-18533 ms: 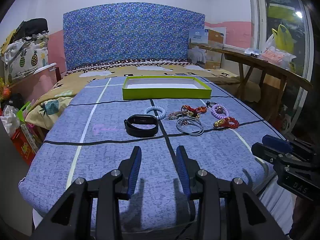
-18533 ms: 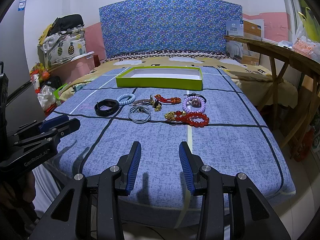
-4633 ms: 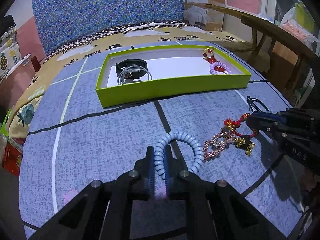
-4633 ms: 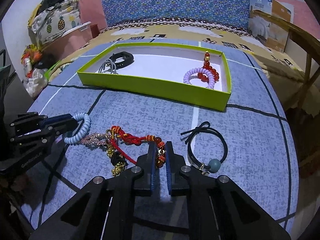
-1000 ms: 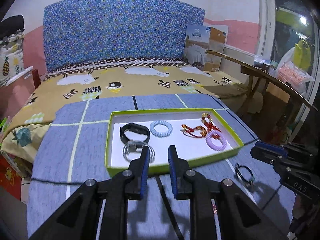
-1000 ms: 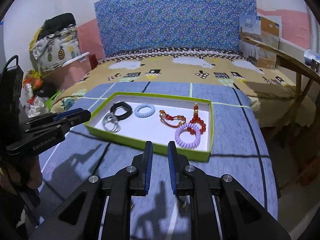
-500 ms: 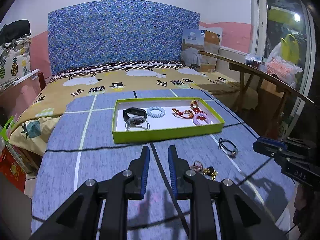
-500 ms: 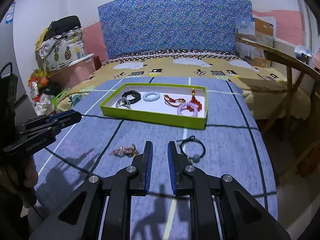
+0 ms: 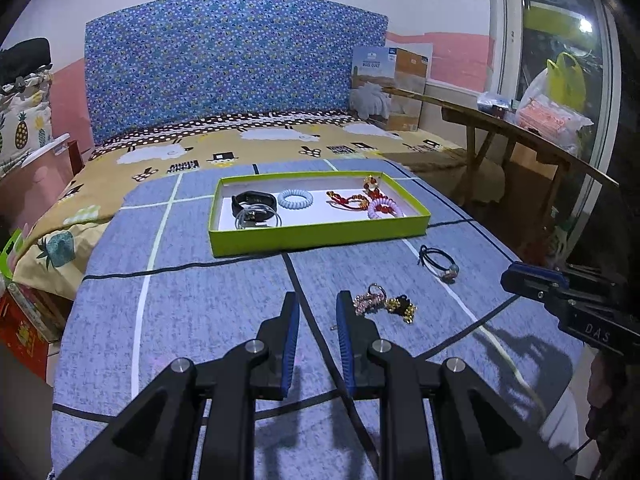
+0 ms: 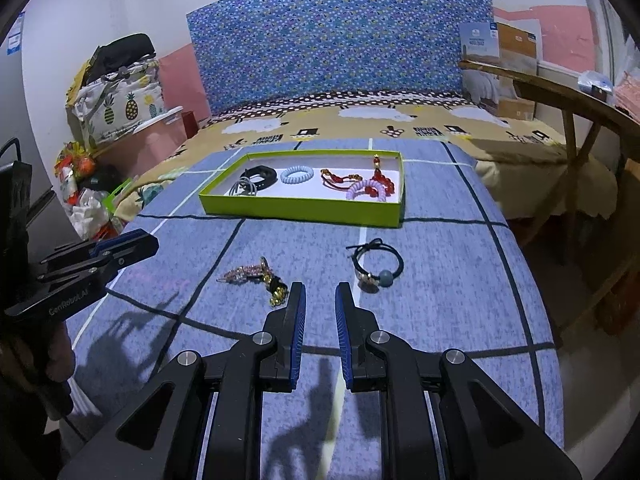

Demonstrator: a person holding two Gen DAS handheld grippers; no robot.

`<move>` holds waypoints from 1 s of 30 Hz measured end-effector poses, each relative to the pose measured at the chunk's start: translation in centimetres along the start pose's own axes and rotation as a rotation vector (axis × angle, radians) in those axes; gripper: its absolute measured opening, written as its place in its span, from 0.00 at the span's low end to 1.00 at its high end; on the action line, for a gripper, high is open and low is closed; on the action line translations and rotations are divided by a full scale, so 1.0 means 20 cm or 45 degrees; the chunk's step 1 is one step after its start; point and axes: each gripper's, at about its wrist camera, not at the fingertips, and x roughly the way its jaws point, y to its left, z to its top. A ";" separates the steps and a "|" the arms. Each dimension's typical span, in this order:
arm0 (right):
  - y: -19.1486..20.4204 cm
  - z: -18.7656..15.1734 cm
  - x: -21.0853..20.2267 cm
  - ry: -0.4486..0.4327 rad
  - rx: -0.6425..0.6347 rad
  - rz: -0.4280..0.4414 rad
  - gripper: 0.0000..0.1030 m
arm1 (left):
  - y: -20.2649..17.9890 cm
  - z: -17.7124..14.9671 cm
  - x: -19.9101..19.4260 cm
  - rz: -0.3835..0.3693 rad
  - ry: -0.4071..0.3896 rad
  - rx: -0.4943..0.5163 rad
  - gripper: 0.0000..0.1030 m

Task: Organize jewelry
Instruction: 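Move both tools back toward the remaining jewelry on the bed cover, then grasp the pink rhinestone keychain with the left tool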

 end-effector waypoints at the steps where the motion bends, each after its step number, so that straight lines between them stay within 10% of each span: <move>1: 0.00 0.00 0.00 0.002 0.003 0.000 0.15 | -0.01 0.00 0.00 -0.003 0.004 0.004 0.19; 18: -0.06 -0.02 0.07 0.040 0.023 -0.001 0.15 | -0.05 -0.03 0.09 -0.057 0.079 0.062 0.29; 22: -0.08 -0.02 0.09 0.052 0.036 0.000 0.35 | -0.06 -0.02 0.14 -0.074 0.099 0.077 0.37; 30: -0.12 -0.03 0.14 0.081 0.043 -0.014 0.35 | -0.09 -0.02 0.25 -0.094 0.158 0.145 0.37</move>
